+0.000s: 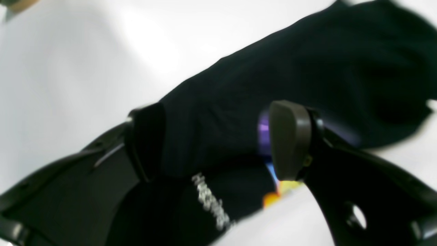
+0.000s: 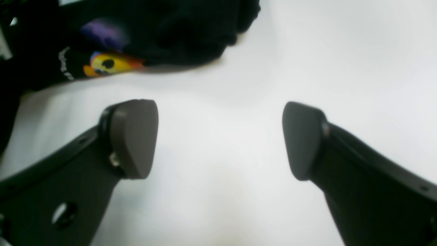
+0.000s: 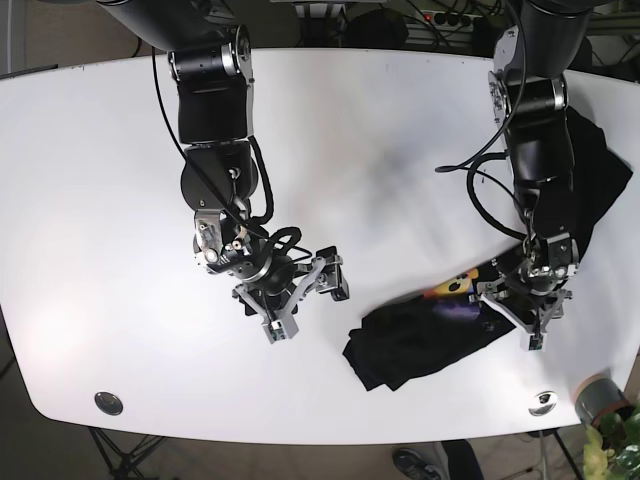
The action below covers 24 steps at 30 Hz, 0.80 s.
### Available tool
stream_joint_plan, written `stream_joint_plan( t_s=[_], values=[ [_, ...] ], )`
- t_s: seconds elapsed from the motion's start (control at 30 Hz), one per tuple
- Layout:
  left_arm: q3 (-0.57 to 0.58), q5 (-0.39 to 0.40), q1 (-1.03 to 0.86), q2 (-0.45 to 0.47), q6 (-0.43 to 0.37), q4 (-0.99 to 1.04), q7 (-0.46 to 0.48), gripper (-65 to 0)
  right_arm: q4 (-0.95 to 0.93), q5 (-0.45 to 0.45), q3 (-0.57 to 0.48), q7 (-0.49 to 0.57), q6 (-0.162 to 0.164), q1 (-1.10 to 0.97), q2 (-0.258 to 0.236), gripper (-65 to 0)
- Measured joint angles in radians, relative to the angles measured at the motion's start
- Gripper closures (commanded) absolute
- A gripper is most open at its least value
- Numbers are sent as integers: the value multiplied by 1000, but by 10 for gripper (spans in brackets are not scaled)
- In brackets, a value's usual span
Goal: Fold the T-shirt properly
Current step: 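Grasp the bunched shirt with the left gripper beside the right gripper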
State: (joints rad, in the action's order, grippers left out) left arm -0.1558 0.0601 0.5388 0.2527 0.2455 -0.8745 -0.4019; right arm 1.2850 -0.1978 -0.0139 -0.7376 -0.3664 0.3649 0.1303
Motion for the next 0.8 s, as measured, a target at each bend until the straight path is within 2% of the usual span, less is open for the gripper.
stream_joint_plan(
  t_s=[0.03, 0.07, 0.17, 0.37, 0.43, 0.57, 0.67, 0.8],
  values=[
    [5, -8, 14, -4, -11, 32, 15, -444, 2, 0, 0, 0, 0, -2, 0, -533],
    [19, -3, 33, 0, -8, 85, 76, -444, 3, 2, 0, -1, 0, -4, 0, -533],
    [61, 1, 69, 2, -9, 224, 168, -446, 9, 0, -1, 2, -2, -10, 2, -533],
    [123, 13, 85, -17, -10, 382, 237, -446, 37, -4, 0, 0, 0, -32, 3, -533],
    [121, 6, 90, -29, 26, 391, 234, -446, 48, -5, 3, 0, -3, -34, 3, -533],
    [126, 5, 62, -61, 158, 383, 253, -440, 52, -8, 50, 0, -7, -31, 5, -533],
    [125, 15, 32, -88, 183, 372, 319, -440, 56, -6, 85, 0, -6, -31, 0, -533],
    [143, 16, 13, -118, 182, 367, 324, -439, 109, -5, 134, -11, -6, -41, -15, -533]
  ],
)
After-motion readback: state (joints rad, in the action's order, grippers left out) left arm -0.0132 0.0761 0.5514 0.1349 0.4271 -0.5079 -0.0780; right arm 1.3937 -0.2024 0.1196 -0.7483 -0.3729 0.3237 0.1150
